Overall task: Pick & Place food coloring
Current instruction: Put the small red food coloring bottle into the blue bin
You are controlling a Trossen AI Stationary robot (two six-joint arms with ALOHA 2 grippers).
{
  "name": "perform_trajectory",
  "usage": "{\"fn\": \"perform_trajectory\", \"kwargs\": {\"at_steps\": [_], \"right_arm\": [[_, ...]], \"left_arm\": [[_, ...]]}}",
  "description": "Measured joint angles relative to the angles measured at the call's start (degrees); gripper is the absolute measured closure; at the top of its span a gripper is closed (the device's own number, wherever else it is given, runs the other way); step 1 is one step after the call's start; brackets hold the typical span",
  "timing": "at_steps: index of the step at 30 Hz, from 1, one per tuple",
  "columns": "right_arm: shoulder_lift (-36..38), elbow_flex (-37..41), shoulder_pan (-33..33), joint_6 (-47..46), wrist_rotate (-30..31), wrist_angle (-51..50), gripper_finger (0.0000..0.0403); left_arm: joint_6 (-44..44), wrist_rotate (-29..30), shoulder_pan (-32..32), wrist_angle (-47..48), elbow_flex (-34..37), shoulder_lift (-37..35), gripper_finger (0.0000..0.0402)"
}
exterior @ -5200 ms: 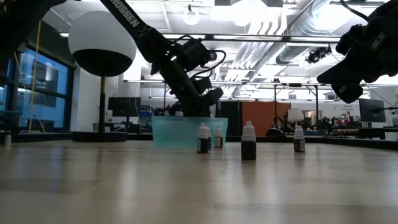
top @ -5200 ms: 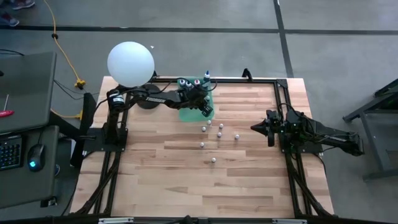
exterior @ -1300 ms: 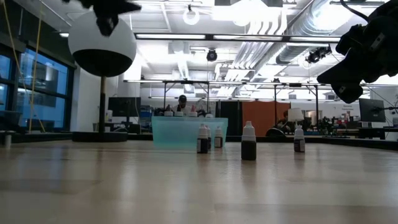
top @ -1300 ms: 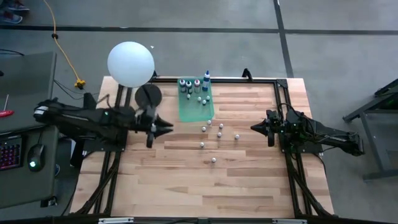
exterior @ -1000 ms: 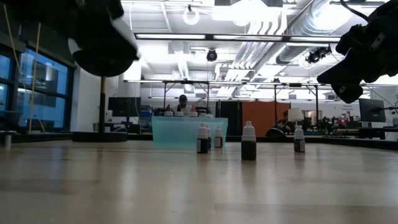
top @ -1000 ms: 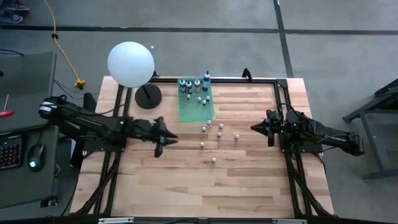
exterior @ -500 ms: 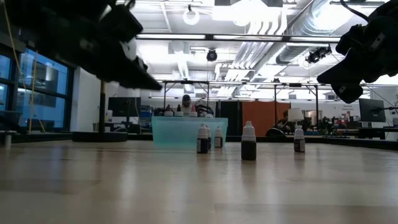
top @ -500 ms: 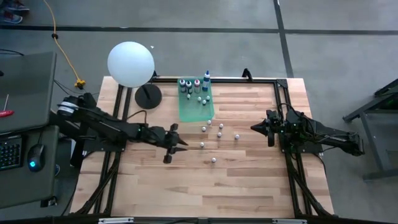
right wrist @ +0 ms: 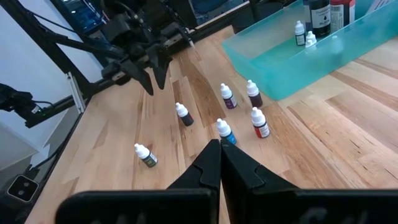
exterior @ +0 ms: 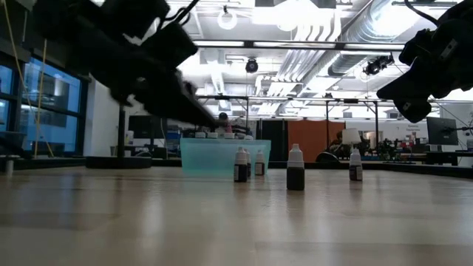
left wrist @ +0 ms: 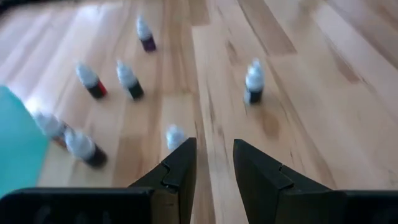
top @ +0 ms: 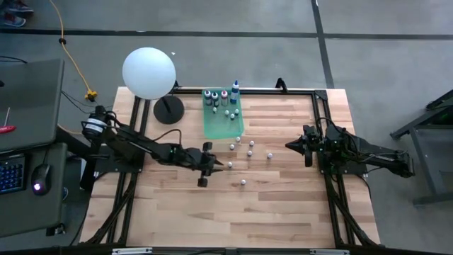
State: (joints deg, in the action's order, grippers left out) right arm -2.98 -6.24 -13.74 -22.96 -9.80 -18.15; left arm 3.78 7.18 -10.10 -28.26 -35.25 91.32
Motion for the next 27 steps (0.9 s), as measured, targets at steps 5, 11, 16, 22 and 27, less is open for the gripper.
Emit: {"fn": "perform_trajectory", "kwargs": {"at_steps": [5,11,16,22,27], "right_arm": [[0.0,0.0,0.0,0.0,0.0,0.0,0.0402],[0.0,0.0,0.0,0.0,0.0,0.0,0.0402],[0.0,0.0,0.0,0.0,0.0,0.0,0.0402],[0.0,0.0,0.0,0.0,0.0,0.0,0.0402],[-0.1,0.0,0.0,0.0,0.1,0.0,0.0402]], "left_arm": [[0.5,-0.3,1.5,9.9,-5.8,0.5,0.0298],[0.3,-6.1,5.8,29.4,-17.1,0.5,0.0298],[2.0,-9.9,9.1,43.8,-26.9,1.9,0.0298],[7.7,-11.2,9.8,55.4,-36.9,7.4,0.0298],[8.7,-13.2,9.7,58.8,-42.8,12.5,0.0282]]}}
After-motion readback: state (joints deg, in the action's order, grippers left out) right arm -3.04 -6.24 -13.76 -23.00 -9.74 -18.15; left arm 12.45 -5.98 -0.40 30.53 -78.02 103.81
